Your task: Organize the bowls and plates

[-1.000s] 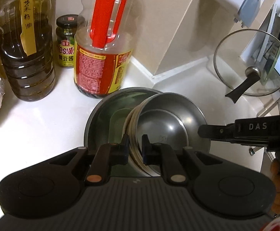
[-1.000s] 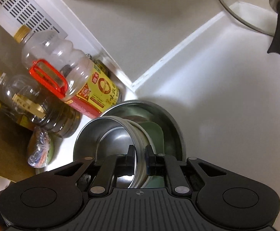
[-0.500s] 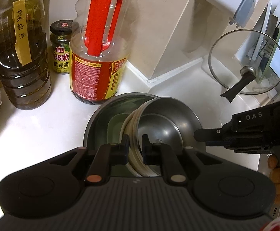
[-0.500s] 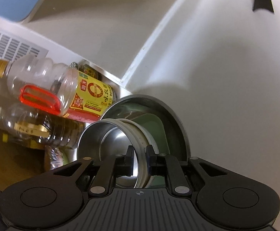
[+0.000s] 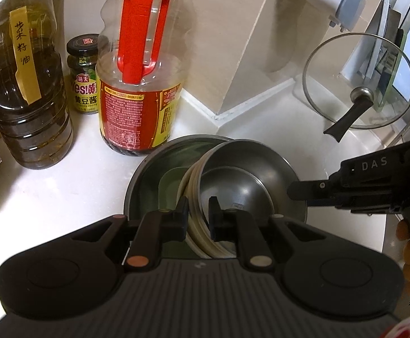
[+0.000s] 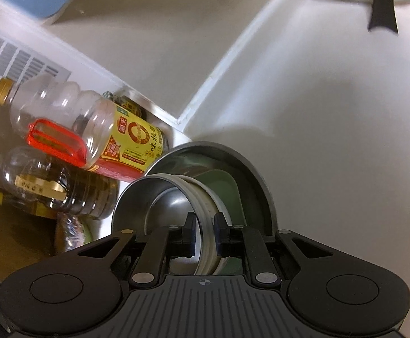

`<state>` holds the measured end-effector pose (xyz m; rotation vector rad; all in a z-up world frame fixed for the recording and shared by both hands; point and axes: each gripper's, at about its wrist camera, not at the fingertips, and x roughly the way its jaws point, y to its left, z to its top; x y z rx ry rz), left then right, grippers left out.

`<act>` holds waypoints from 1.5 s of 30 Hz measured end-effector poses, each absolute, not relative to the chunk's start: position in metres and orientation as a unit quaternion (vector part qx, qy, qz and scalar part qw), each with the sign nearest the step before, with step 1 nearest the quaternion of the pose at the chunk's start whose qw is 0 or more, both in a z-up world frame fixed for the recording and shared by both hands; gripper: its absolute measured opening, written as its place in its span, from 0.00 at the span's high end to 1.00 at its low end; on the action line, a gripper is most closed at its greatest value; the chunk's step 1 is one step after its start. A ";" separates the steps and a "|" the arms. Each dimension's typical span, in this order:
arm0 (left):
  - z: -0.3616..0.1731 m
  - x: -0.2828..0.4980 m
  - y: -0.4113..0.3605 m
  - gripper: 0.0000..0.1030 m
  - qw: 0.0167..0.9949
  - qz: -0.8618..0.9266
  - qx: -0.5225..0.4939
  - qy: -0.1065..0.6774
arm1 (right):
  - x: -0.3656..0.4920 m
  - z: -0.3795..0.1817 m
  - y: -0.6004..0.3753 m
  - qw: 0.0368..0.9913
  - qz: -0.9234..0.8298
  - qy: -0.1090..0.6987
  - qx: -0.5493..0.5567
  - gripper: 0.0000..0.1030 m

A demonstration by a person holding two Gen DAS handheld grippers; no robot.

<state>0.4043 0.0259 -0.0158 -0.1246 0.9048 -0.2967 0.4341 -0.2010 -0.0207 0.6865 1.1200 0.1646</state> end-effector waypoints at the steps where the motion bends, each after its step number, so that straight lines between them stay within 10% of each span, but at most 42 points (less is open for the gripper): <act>1: -0.016 0.404 0.026 0.86 0.888 -0.142 -0.060 0.434 | 0.432 -0.019 -0.198 0.798 0.078 0.512 0.308 0.87; 7: -0.004 0.391 0.022 0.86 0.907 -0.119 -0.035 0.402 | 0.414 -0.011 -0.190 0.845 0.084 0.467 0.247 0.85; 12: 0.011 0.370 0.021 0.82 0.919 -0.105 -0.036 0.378 | 0.386 0.002 -0.194 0.881 0.089 0.407 0.224 0.54; 21: 0.015 0.300 0.000 0.76 0.931 -0.062 -0.030 0.358 | 0.308 0.008 -0.207 0.910 0.115 0.351 0.188 0.36; 45: -0.014 0.105 -0.074 0.76 0.915 -0.015 -0.032 0.403 | 0.134 -0.030 -0.250 0.892 0.173 0.400 0.120 0.35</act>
